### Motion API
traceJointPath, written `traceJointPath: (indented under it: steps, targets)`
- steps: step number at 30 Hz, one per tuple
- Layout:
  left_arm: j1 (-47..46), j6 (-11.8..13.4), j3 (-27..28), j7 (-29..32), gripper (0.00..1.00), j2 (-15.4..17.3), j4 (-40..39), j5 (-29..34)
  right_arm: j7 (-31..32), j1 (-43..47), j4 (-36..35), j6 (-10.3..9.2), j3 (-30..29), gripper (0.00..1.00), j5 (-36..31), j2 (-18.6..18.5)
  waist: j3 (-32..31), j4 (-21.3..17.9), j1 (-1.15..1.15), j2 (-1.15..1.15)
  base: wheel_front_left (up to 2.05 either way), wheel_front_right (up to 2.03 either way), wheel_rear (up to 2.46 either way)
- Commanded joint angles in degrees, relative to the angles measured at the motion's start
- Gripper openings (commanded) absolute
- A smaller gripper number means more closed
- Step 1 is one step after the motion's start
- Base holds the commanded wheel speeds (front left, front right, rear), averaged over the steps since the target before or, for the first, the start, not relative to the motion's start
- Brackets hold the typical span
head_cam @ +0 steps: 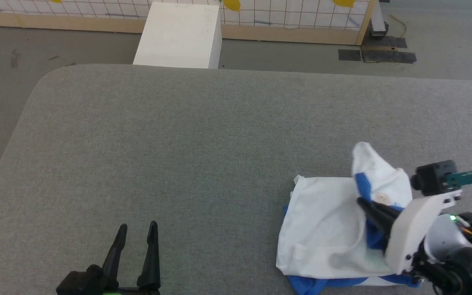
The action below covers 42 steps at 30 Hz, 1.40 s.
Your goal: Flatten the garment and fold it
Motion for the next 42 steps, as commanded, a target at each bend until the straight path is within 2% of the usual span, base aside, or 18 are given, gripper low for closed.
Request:
traceJointPath:
  steps: [1, 6, 11, 19, 24, 26, 27, 31, 35, 39, 42]
  targets:
    - [-1.10, -0.12, -0.05, -0.22, 1.00, -0.28, 0.24, -0.05, 0.51, -0.31, -0.59, -0.08, 1.85, 0.00, 0.63, 0.32, 0.27, 0.18, 0.00, 0.00, 0.00, 0.00, 0.00]
    - [-1.87, -0.16, -0.43, -0.22, 1.00, -0.29, 0.42, -0.29, 1.25, -2.54, 0.60, -0.08, 8.35, 0.00, 0.84, 1.33, 1.27, 0.90, 0.00, 0.00, 0.00, 0.00, 0.00]
    - [-2.93, -0.23, -1.16, -0.22, 1.00, -0.31, 1.01, -0.54, 0.95, -5.48, 5.22, -0.08, 12.56, 0.00, -0.36, 2.43, 2.26, 2.30, 0.00, 0.00, 0.00, 0.00, 0.00]
    - [-3.72, -0.08, -2.33, -0.22, 1.00, -0.32, 2.02, -1.25, 2.77, -7.66, 17.94, -0.08, 12.22, 0.00, -5.56, 4.35, 2.44, 4.97, 0.00, 0.00, 0.00, 0.00, 0.00]
    - [-3.99, 0.16, -3.27, -0.22, 1.00, -0.33, 2.65, -1.81, 2.57, -8.54, 23.44, -0.08, 11.24, 0.00, -9.44, 5.01, 1.98, 6.53, 0.00, 0.00, 0.00, 0.00, 0.00]
    - [-3.80, 0.29, -3.36, -0.22, 1.00, -0.33, 2.82, -1.94, 2.59, -8.93, 24.48, -0.08, 11.66, 0.84, -9.70, 5.45, 1.52, 6.66, 0.00, 0.00, 0.00, 0.00, 0.00]
    - [-3.62, 0.36, -3.36, -0.22, 1.00, -0.33, 2.90, -1.98, 2.78, -9.06, 24.57, -0.08, 12.02, 1.00, -9.58, 5.59, 1.27, 6.61, 0.00, 0.00, 0.00, 0.00, 0.00]
    - [-2.46, 0.57, -3.25, -0.22, 1.00, -0.33, 3.35, -2.17, 4.72, -9.35, 22.56, -0.08, 14.40, 1.00, -7.65, 5.00, -0.30, 5.77, 0.00, 0.00, 0.00, 0.00, 0.00]
    - [-1.52, 0.61, -3.17, -0.22, 1.00, -0.33, 3.40, -2.03, 5.86, -8.65, 16.61, -0.08, 14.10, 1.00, -3.68, 3.67, -1.91, 4.34, 0.00, 0.00, 0.00, 0.00, 0.00]
    - [-0.82, 0.55, -2.89, -0.22, 1.00, -0.33, 2.92, -1.60, 4.04, -6.70, 8.34, -0.08, 8.95, 1.00, -0.49, 2.95, -2.76, 2.81, 0.00, 0.00, 0.00, 0.00, 0.00]
    - [-0.38, 0.52, -2.46, -0.22, 1.00, -0.33, 2.39, -1.27, -0.37, -4.44, 2.60, -0.08, 2.54, 1.00, -0.85, 2.55, -2.93, 1.57, 0.00, 0.00, 0.00, 0.00, 0.00]
